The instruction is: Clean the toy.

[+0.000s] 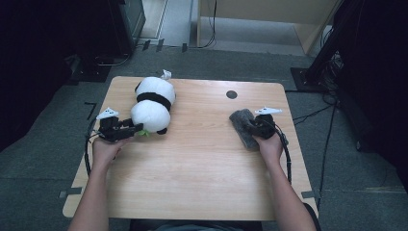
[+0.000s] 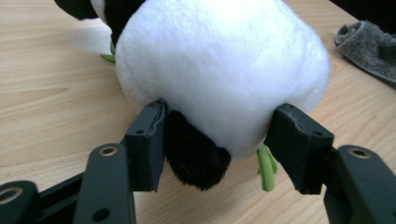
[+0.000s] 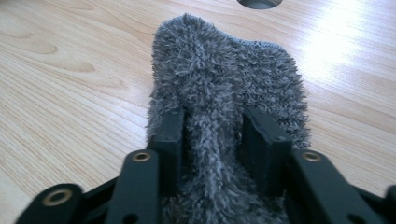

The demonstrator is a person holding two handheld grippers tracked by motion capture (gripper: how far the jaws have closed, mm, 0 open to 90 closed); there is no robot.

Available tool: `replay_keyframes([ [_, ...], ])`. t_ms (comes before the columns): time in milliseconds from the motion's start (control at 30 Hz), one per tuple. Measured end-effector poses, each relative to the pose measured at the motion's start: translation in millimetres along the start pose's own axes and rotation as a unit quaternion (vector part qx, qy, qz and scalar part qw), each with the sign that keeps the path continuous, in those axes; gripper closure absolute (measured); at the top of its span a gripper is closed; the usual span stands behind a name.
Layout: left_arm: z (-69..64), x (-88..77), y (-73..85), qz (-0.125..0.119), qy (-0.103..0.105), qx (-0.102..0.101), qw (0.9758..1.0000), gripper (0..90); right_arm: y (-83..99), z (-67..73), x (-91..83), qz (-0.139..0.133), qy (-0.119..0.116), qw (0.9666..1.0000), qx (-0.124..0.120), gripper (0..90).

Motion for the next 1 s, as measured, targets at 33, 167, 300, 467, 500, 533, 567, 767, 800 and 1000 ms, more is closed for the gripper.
replay_keyframes([
  [33, 0.8, -0.2, 0.3, 0.000, 0.001, -0.002, 1.0000, 38.4, 0.1, -0.6, 0.3, 0.000, -0.002, 1.0000, 0.001, 57.3],
  [167, 4.2, -4.9, 0.0, -0.011, 0.009, -0.013, 0.9998, 33.2, 0.1, -3.5, 0.8, 0.005, -0.026, 0.9995, 0.016, 48.2],
  [300, 7.2, -12.2, -1.4, -0.023, 0.015, -0.022, 0.9994, 29.6, -0.9, -5.9, -2.0, 0.006, -0.043, 0.9986, 0.030, 41.0],
  [467, 7.5, -16.2, -2.0, -0.013, 0.004, -0.015, 0.9998, 29.7, -2.4, -9.8, -11.3, -0.011, -0.034, 0.9988, 0.035, 36.3],
  [500, 6.2, -17.0, -3.0, -0.012, -0.001, -0.011, 0.9999, 29.6, -2.5, -9.9, -13.5, -0.013, -0.035, 0.9986, 0.038, 36.1],
  [533, 4.0, -18.2, -4.4, -0.015, -0.006, -0.007, 0.9998, 29.7, -2.8, -10.0, -15.2, -0.017, -0.035, 0.9985, 0.037, 36.0],
  [567, 1.4, -20.1, -5.9, -0.020, -0.013, 0.001, 0.9997, 29.8, -3.1, -9.4, -17.1, -0.018, -0.035, 0.9986, 0.035, 36.0],
  [767, -15.2, -28.7, -15.4, -0.032, -0.019, 0.026, 0.9989, 30.4, -5.7, 0.9, -25.8, -0.025, -0.030, 0.9991, 0.018, 36.7],
  [800, -18.1, -29.5, -16.9, -0.034, -0.017, 0.029, 0.9988, 30.3, -6.5, 3.4, -27.5, -0.027, -0.031, 0.9991, 0.014, 36.7],
  [1000, -34.2, -29.2, -23.9, -0.030, 0.000, 0.045, 0.9985, 28.6, -8.7, 20.2, -35.3, -0.032, -0.036, 0.9988, -0.007, 37.4],
])
Point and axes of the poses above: each handheld gripper's, and its own axes: x roughly forward along the jaws, y roughly out of its underside, z roughly to its left, the point moved 3 cm from there along x, roughly forward along the jaws, and after that the axes turned 12 degrees about z, right-handed, at the moved point
